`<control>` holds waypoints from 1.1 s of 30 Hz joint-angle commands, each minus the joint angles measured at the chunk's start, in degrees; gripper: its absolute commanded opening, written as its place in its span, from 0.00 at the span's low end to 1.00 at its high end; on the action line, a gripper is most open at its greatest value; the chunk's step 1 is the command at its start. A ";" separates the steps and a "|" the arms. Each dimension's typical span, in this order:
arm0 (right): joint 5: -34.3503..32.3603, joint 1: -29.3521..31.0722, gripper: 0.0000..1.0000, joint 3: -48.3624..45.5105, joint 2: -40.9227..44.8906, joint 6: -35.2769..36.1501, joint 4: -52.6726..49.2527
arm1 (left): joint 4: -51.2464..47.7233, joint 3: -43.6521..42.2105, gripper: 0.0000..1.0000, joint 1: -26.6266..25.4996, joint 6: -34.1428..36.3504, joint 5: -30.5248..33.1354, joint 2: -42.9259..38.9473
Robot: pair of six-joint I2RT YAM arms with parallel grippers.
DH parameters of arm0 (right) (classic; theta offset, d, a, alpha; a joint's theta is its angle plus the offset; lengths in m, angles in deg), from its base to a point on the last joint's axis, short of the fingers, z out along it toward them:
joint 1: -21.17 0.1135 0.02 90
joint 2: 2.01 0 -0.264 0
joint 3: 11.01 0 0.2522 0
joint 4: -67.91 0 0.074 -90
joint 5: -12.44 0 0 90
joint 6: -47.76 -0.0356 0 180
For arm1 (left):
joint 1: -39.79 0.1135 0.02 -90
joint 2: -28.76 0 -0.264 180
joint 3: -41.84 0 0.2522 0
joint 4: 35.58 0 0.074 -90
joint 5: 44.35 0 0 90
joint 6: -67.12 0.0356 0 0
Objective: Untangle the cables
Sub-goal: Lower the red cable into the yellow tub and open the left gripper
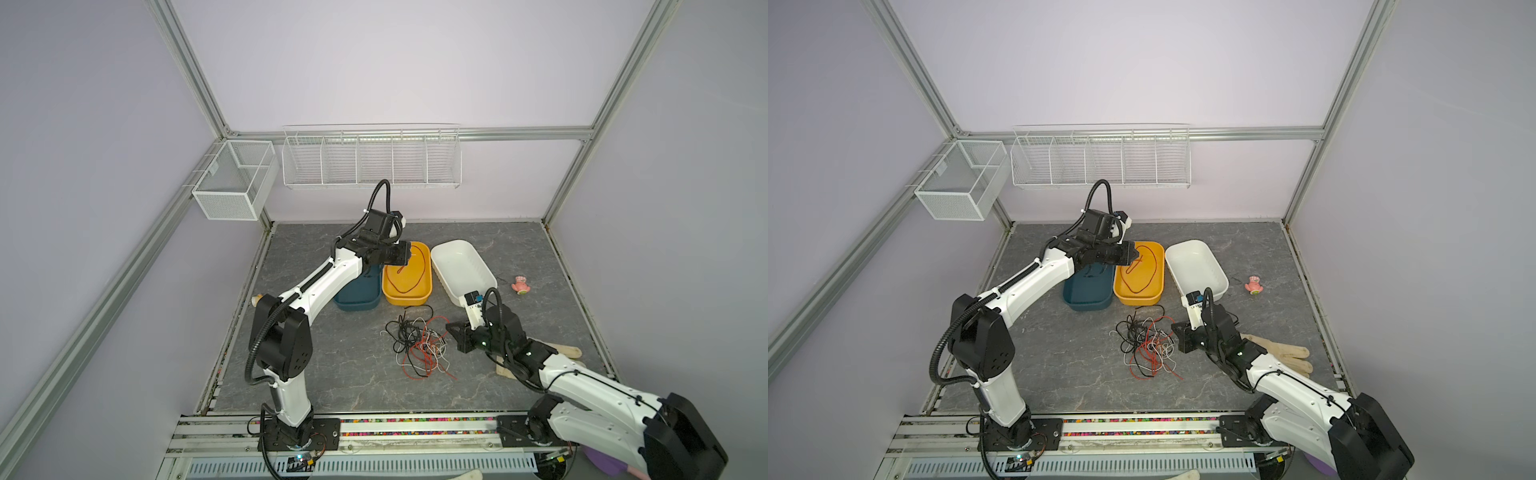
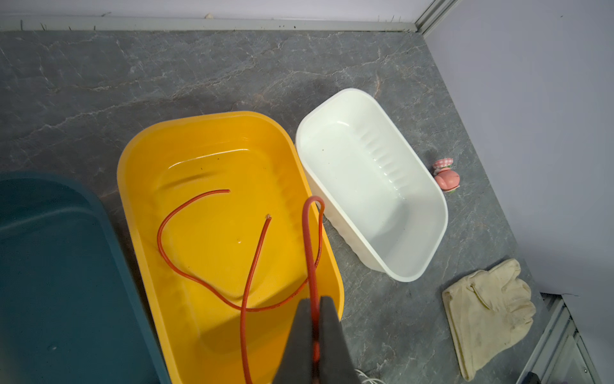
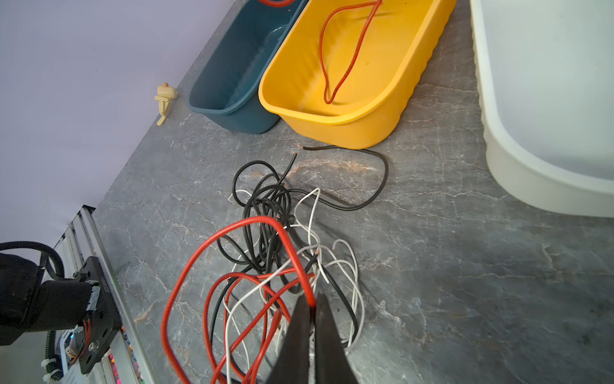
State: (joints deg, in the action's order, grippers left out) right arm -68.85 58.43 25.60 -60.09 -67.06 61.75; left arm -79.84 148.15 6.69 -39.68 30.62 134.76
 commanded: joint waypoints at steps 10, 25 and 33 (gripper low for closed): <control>0.61 0.41 0.06 -0.97 0.84 0.87 0.66 | -3.41 1.27 0.00 0.23 0.10 0.34 8.25; 0.61 0.56 0.06 -0.86 0.78 1.00 0.75 | -6.99 3.00 0.27 0.23 1.82 4.15 10.44; 0.43 0.64 0.06 -0.87 0.75 1.07 0.67 | -11.31 7.47 0.51 0.23 3.54 6.34 9.12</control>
State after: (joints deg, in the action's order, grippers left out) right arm -68.72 58.58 25.55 -59.94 -67.04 61.75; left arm -88.28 152.66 6.69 -38.08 35.34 144.50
